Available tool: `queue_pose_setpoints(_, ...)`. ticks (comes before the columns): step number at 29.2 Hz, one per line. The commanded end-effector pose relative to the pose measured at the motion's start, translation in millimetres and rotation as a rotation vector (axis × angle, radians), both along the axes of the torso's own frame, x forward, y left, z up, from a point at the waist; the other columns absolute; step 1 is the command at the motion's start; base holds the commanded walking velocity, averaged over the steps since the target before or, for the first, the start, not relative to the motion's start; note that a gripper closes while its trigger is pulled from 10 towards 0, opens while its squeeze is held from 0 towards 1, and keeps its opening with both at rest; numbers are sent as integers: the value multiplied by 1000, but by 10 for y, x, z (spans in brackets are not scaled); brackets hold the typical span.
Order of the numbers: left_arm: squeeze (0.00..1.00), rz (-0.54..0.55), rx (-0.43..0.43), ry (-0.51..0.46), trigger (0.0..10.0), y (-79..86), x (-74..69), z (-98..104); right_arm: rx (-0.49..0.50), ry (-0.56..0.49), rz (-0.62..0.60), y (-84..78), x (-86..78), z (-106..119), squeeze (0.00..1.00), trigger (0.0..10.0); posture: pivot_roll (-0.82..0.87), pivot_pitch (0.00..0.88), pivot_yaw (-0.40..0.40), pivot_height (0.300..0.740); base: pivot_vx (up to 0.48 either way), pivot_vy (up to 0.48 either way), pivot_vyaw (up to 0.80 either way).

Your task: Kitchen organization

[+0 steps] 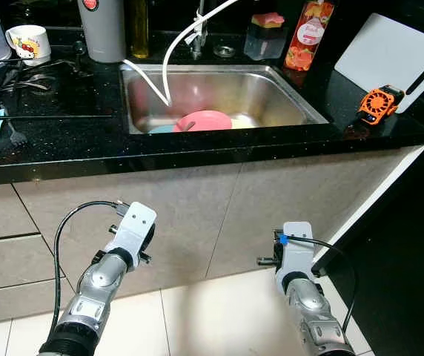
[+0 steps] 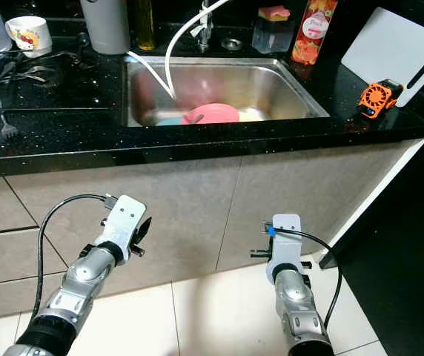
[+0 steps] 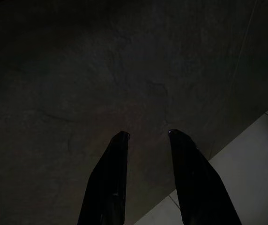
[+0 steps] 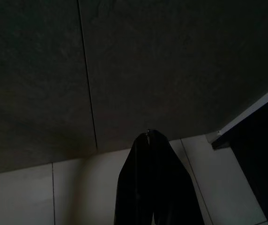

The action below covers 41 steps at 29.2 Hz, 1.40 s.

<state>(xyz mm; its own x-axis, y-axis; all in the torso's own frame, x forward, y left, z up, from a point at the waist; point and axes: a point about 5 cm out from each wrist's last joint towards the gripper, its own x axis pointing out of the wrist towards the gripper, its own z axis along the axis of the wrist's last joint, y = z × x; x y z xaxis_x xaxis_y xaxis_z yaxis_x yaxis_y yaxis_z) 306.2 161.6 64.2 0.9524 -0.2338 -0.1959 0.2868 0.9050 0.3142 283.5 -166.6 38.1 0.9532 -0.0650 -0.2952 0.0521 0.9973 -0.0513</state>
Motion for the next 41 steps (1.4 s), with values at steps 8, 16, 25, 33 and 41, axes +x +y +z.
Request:
queue_pose_setpoints(8,0,-16,1,17,10000,-63,1,-34,-1,15,-11,-39,-16,-31,0,10000,131,52,-93,740,0,0,0)
queue_pose_setpoints(16,0,-16,2,18,10000,-61,1,-35,6,18,-18,-43,-18,-37,0,10000,133,51,-94,740,0,0,0)
queue_pose_setpoints(25,0,-17,2,18,10000,-65,3,-35,-1,16,-8,-37,-11,-32,0,10000,133,50,-95,740,0,0,0)
queue_pose_setpoints(33,0,-16,2,17,10000,-65,6,-33,-2,16,-3,-28,-7,-29,0,10000,133,49,-94,740,0,0,0)
queue_pose_setpoints(41,0,58,38,60,10000,56,12,-62,-4,18,-3,-20,-12,-37,0,10000,131,45,-95,740,0,0,0)
